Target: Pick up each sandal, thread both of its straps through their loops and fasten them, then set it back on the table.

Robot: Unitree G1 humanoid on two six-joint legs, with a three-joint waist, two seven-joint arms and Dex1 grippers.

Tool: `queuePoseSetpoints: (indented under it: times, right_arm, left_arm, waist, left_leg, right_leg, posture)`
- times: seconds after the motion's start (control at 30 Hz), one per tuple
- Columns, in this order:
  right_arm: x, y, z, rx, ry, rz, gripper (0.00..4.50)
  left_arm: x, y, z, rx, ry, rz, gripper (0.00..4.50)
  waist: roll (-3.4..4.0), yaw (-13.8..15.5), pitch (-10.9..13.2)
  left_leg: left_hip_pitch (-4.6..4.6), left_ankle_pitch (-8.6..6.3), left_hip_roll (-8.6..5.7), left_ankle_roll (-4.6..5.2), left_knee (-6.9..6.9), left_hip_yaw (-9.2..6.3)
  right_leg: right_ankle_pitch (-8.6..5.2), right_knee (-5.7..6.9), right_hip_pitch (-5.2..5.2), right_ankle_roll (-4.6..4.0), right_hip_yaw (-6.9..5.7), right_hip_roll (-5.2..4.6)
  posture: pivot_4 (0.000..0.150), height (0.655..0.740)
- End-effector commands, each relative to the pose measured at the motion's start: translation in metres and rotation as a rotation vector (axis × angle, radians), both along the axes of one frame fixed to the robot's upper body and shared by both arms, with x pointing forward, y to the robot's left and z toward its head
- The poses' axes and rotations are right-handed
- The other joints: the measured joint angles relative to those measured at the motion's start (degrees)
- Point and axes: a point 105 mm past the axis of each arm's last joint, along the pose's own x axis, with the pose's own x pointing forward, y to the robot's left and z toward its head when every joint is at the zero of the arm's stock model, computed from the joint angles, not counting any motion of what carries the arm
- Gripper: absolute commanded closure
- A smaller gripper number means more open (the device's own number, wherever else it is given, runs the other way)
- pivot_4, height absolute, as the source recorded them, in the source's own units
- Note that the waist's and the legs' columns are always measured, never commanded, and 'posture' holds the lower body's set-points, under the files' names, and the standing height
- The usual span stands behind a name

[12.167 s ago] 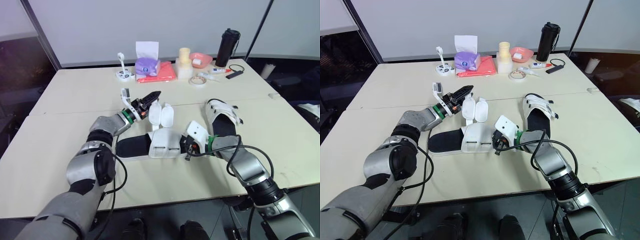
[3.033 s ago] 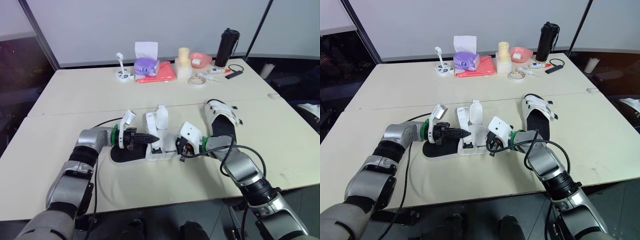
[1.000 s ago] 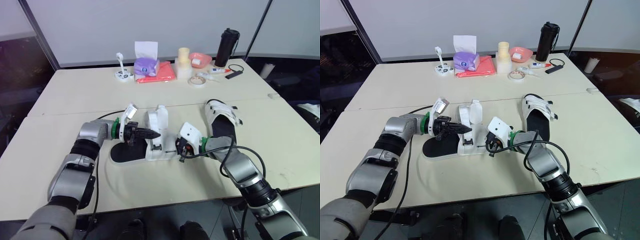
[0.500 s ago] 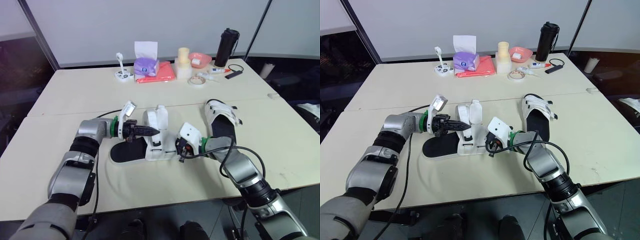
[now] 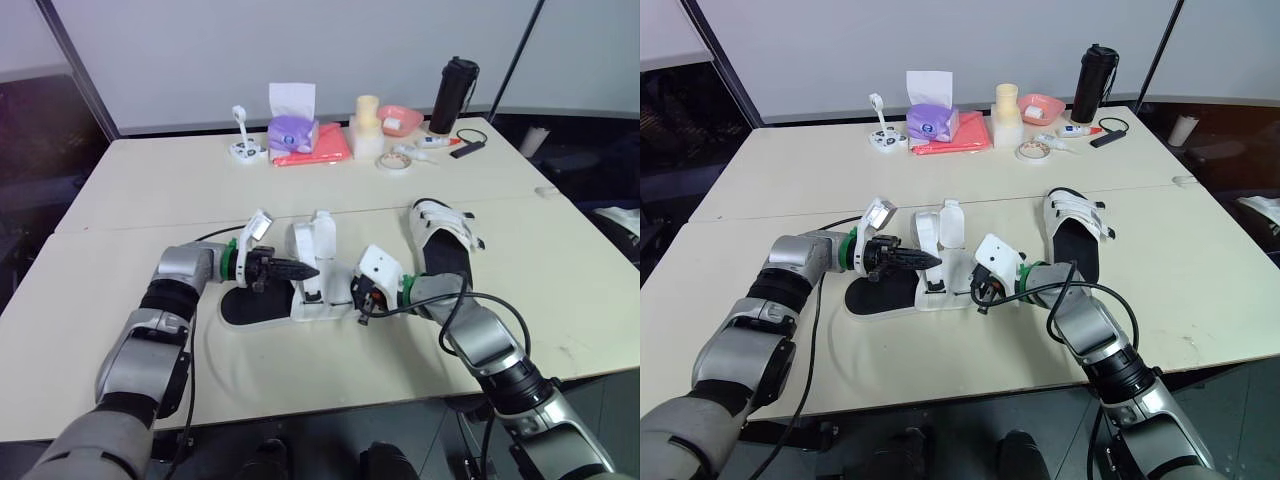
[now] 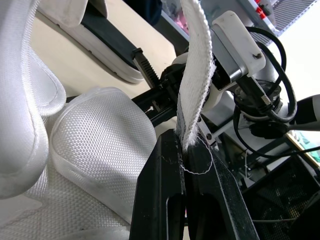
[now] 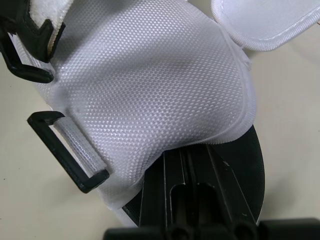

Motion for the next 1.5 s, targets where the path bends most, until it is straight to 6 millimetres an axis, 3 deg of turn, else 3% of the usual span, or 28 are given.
queuePoseSetpoints:
  times: [0.03,0.7,1.1,1.5]
  right_arm:
    - [-0.01,0.009,-0.01,0.003,0.042,0.039,4.5]
    - [-0.011,0.01,-0.01,0.006,0.043,0.04,4.5]
    - [-0.011,0.011,-0.01,0.006,0.042,0.041,4.5]
    - [-0.011,0.01,-0.01,0.007,0.043,0.04,4.5]
  left_arm:
    - [-0.003,0.0,0.003,0.002,-0.024,-0.026,4.45]
    - [-0.008,0.002,0.005,0.012,-0.033,-0.059,4.45]
    - [-0.014,-0.002,-0.007,0.065,-0.113,-0.104,4.45]
    - [-0.027,0.001,-0.032,0.189,-0.246,-0.169,4.45]
  waist:
    - [0.0,0.0,0.0]
    - [0.0,0.0,0.0]
    - [0.0,0.0,0.0]
    - [0.01,0.0,0.0]
  left_leg:
    - [0.0,0.0,0.0,0.0,0.0,0.0]
    - [0.0,0.0,0.0,0.0,0.01,0.0]
    - [0.0,0.0,0.01,0.0,0.01,0.0]
    - [0.01,0.0,0.02,0.0,0.0,-0.02]
  right_leg:
    - [0.0,0.0,0.0,0.0,0.0,0.0]
    - [0.0,0.01,0.0,0.0,0.0,0.0]
    - [0.0,0.01,-0.01,0.0,0.01,0.0]
    - [0.0,0.0,-0.01,-0.01,0.03,0.0]
  posture:
    - [0.15,0.74]
    - [0.15,0.74]
    - [0.15,0.74]
    - [0.15,0.74]
